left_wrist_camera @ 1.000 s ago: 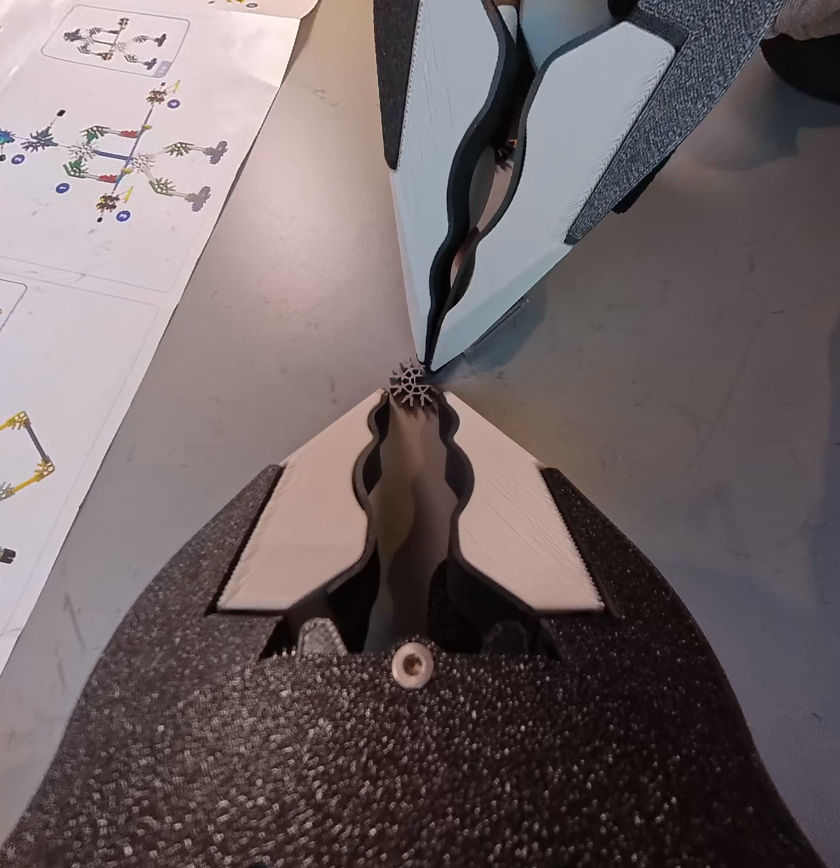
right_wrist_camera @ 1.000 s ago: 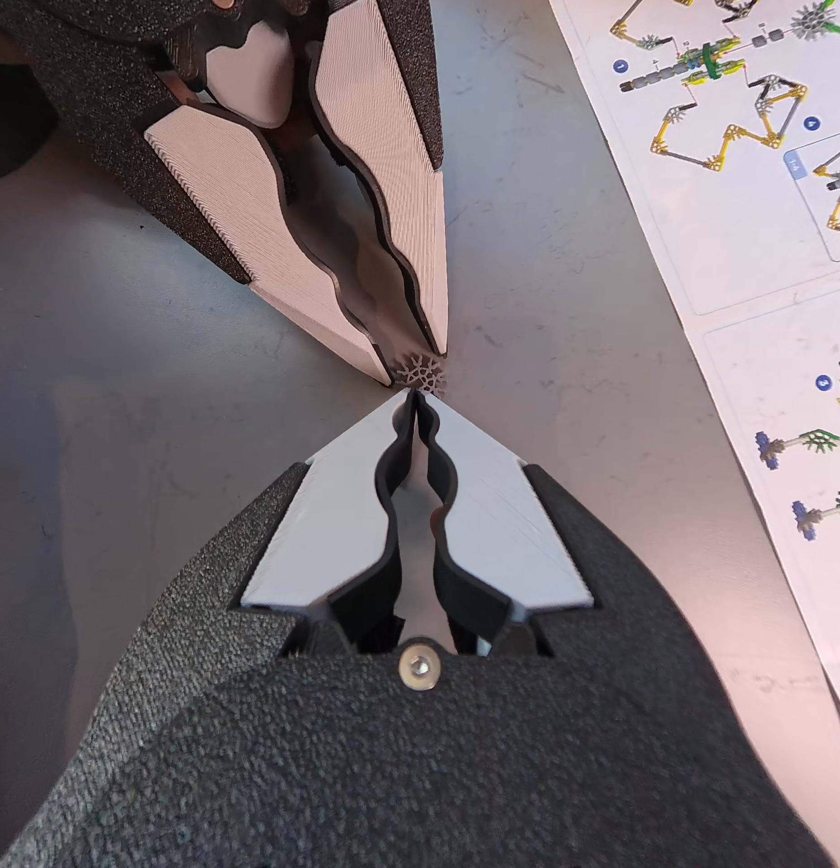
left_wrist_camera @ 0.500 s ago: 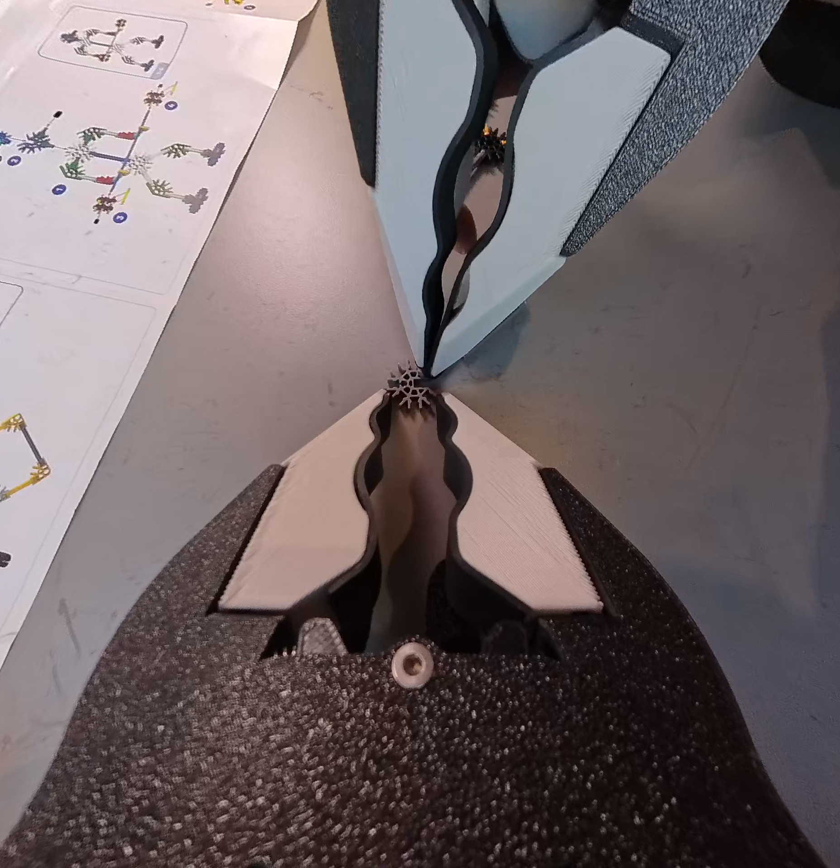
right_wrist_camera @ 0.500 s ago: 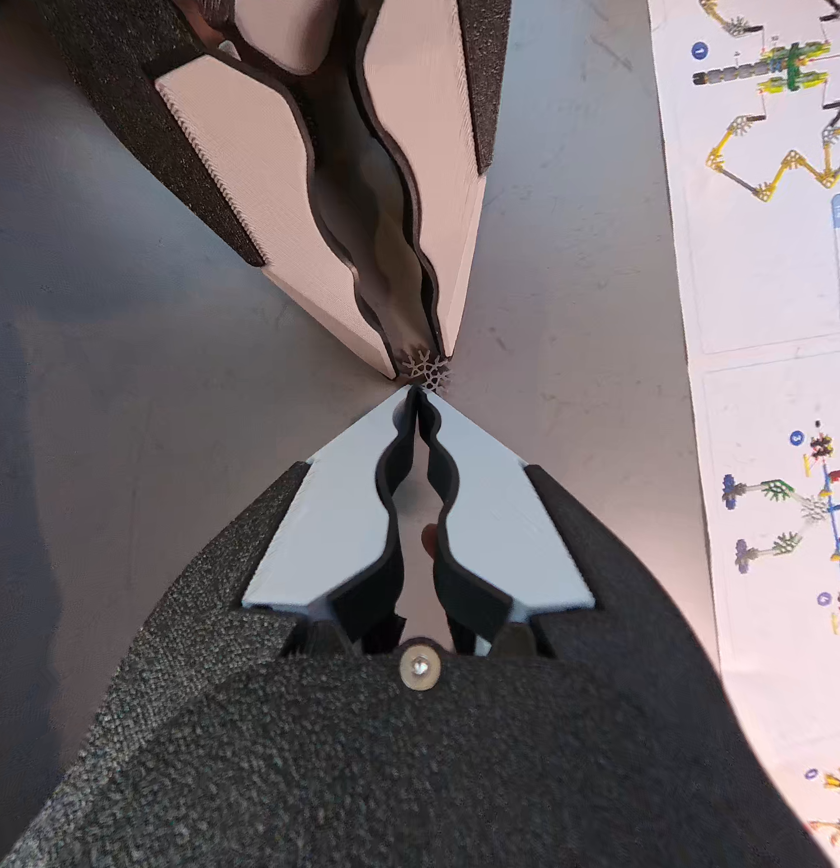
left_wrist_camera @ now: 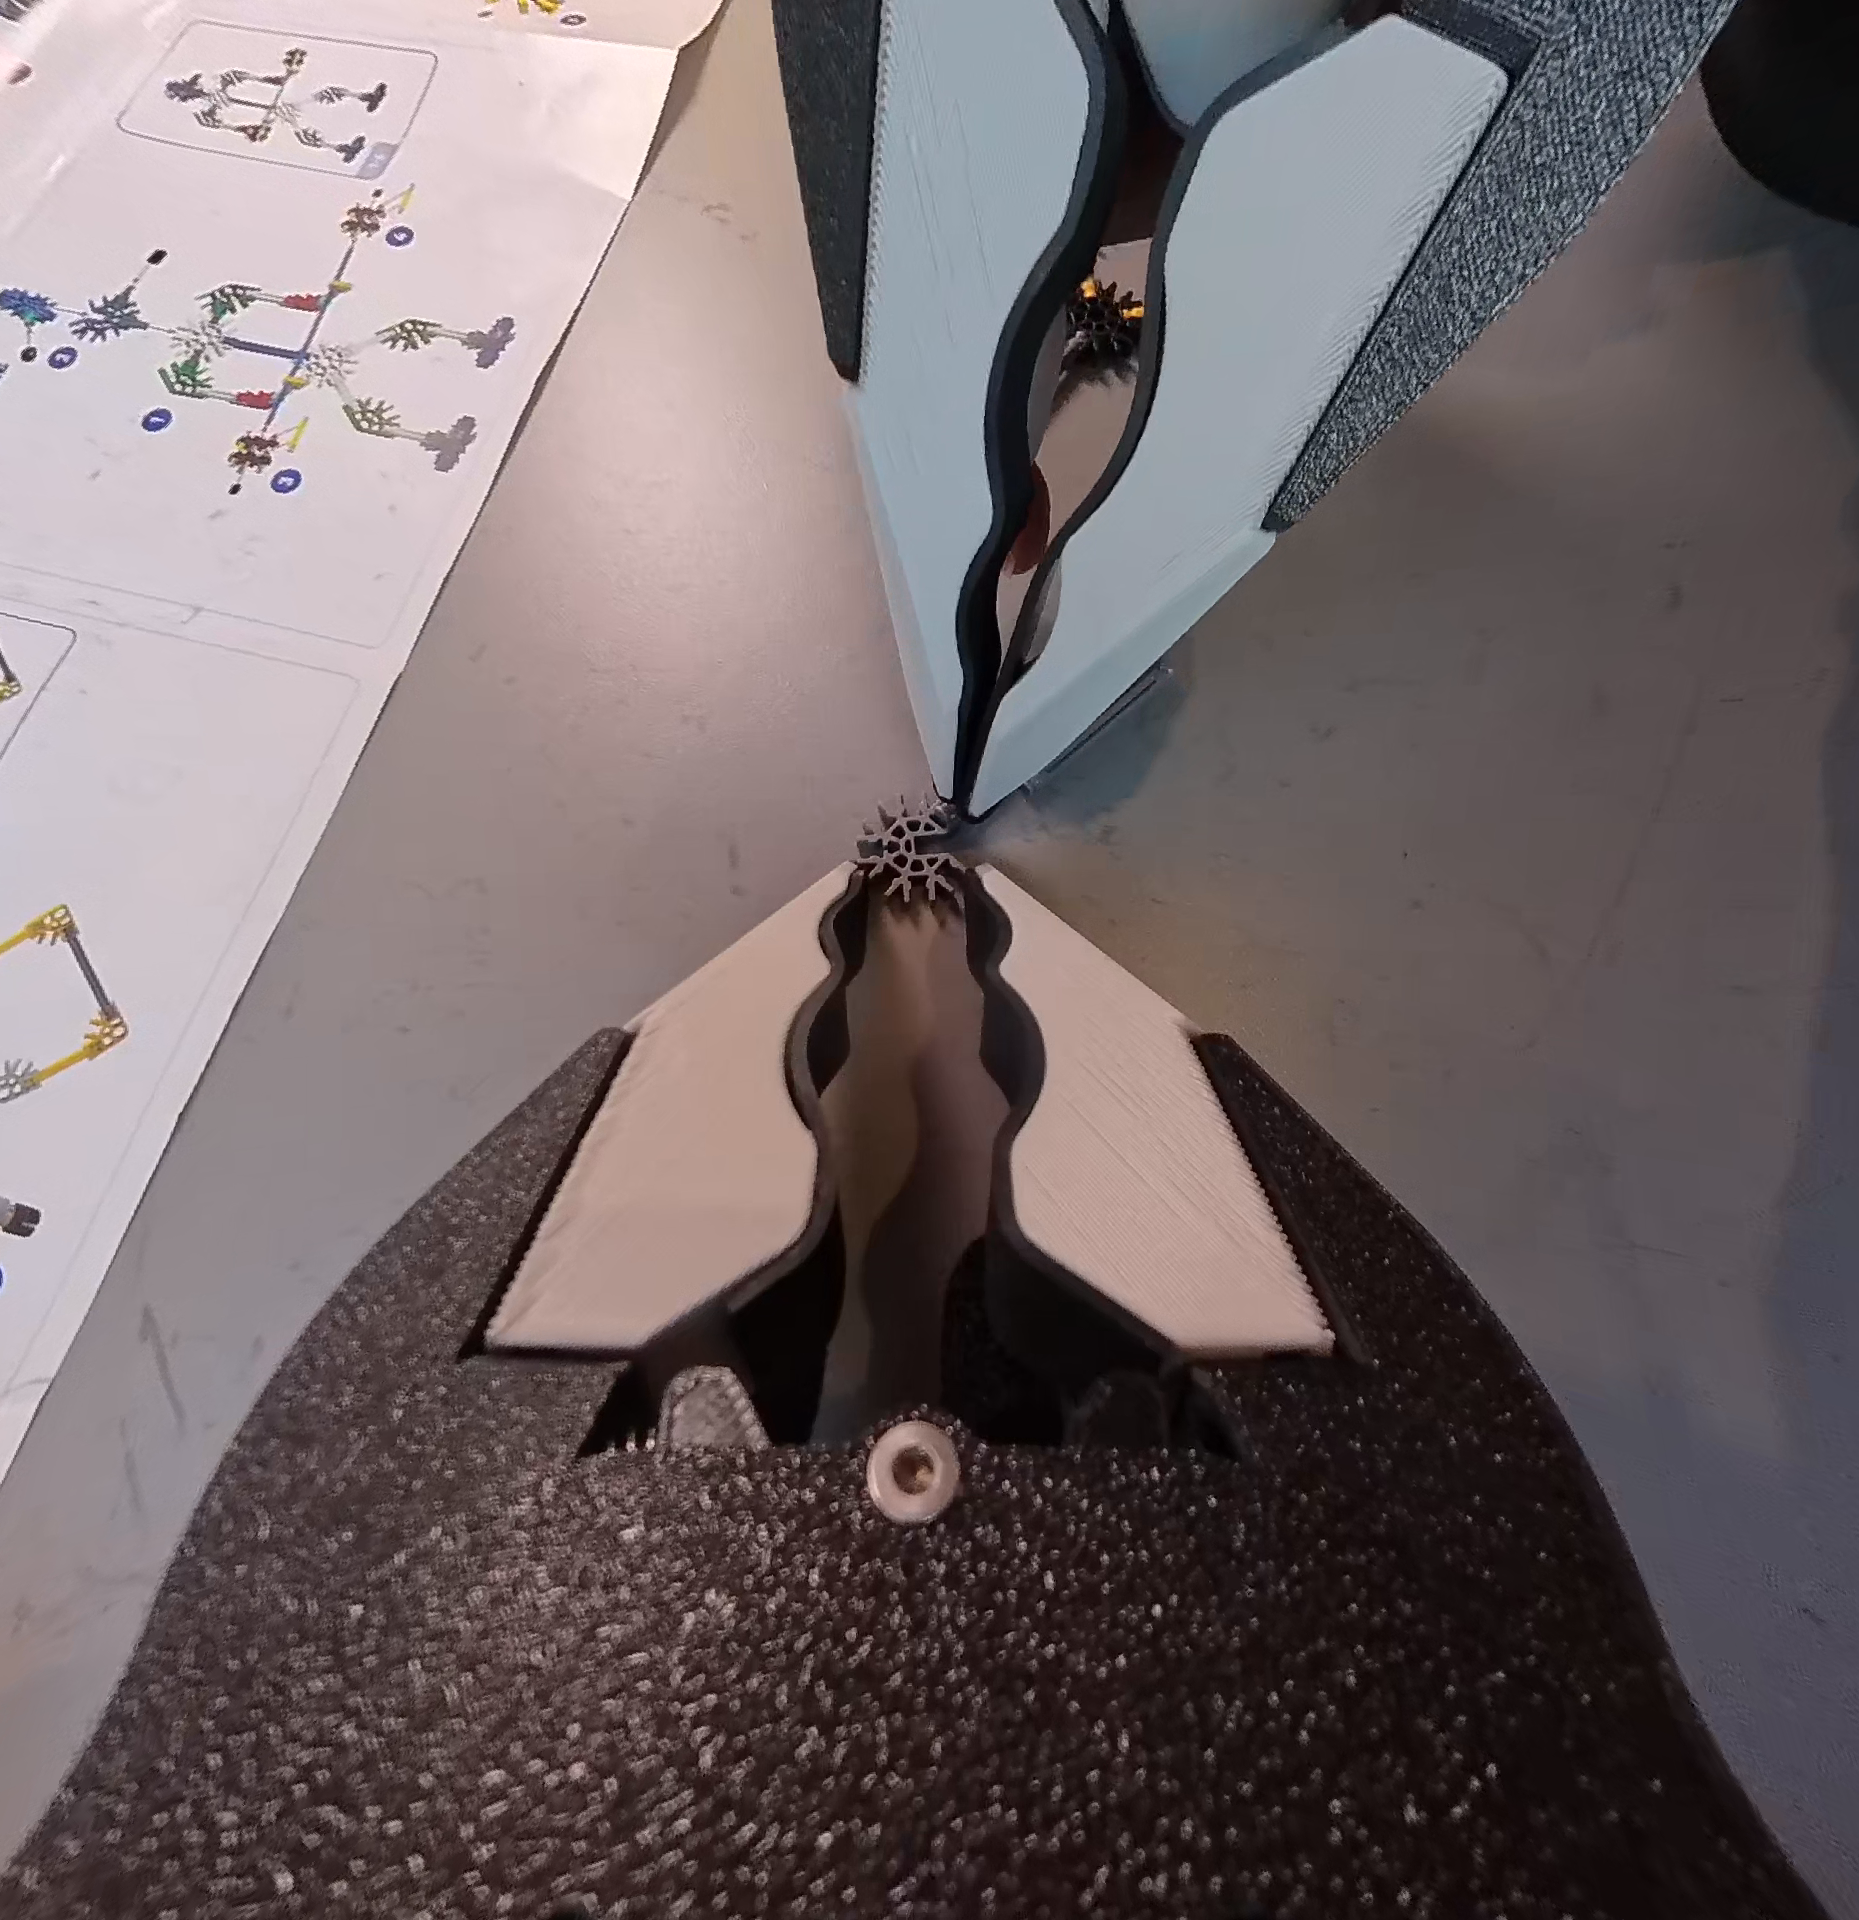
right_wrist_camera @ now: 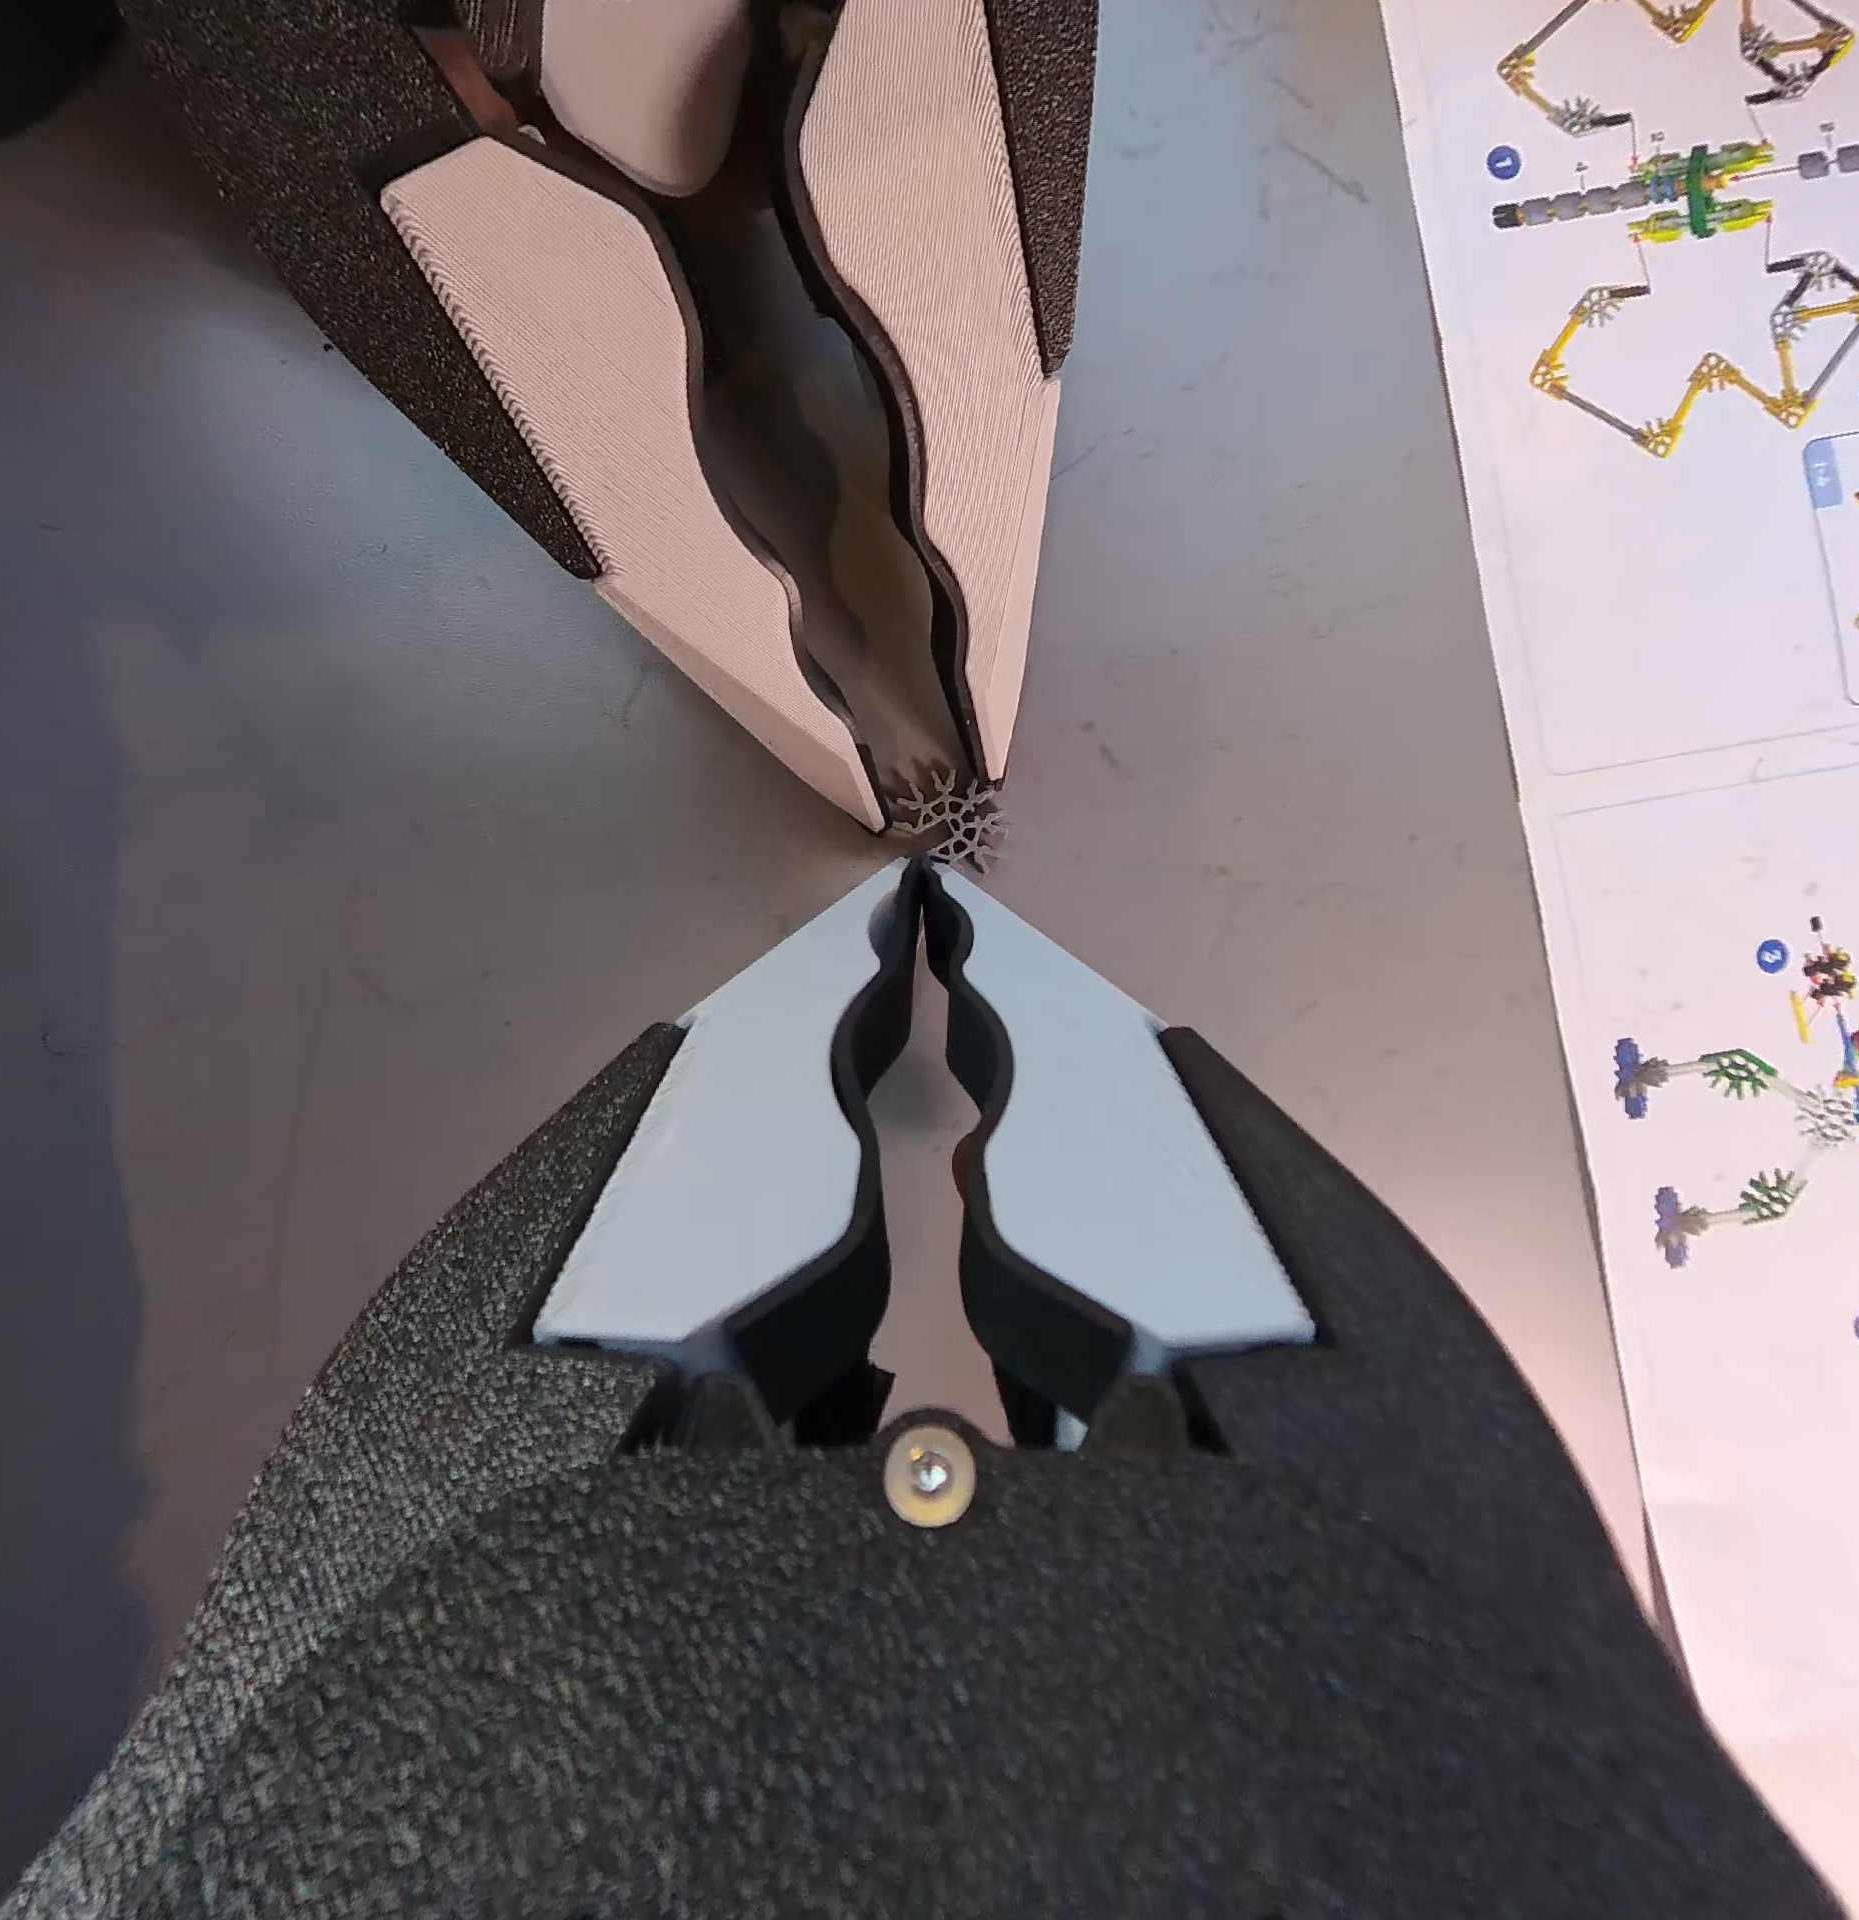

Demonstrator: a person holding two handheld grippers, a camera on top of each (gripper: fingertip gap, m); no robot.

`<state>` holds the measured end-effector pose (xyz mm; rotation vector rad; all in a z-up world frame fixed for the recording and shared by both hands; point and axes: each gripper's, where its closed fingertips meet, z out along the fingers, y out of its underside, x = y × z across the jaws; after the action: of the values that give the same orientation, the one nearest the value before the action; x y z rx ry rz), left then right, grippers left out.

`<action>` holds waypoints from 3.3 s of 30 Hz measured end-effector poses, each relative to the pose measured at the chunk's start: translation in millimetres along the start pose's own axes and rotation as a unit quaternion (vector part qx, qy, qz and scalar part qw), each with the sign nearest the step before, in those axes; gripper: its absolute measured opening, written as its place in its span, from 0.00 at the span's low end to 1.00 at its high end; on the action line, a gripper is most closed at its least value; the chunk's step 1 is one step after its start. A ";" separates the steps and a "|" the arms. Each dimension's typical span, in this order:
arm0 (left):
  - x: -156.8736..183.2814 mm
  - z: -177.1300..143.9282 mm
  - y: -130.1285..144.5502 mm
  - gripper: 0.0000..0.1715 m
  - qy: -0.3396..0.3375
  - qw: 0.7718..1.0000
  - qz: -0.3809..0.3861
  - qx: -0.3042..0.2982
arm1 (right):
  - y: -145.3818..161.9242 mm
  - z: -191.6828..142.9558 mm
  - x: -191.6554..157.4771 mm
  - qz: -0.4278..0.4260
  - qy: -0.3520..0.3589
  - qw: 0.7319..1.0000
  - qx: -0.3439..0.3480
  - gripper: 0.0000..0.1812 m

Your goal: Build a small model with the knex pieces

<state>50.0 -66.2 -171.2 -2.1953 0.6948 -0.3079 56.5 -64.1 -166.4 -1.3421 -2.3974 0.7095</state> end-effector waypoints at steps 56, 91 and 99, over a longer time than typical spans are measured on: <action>16.1 -67.2 -80.2 0.08 0.223 0.886 -0.299 0.275 | -52.6 -71.8 -14.5 0.213 0.094 0.909 0.347 0.01; 21.6 -22.6 -1.5 0.02 0.119 0.971 -0.182 -0.098 | 6.7 -21.1 -59.1 0.103 -0.073 0.988 0.090 0.13; 16.8 -13.7 1.2 0.02 0.110 0.959 -0.119 -0.233 | 7.6 -44.4 -31.7 0.134 -0.043 0.978 0.150 0.12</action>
<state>57.4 -85.0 -163.3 -2.7330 0.6726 -0.5658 99.7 -75.9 -134.4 -1.5415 -2.0804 1.1729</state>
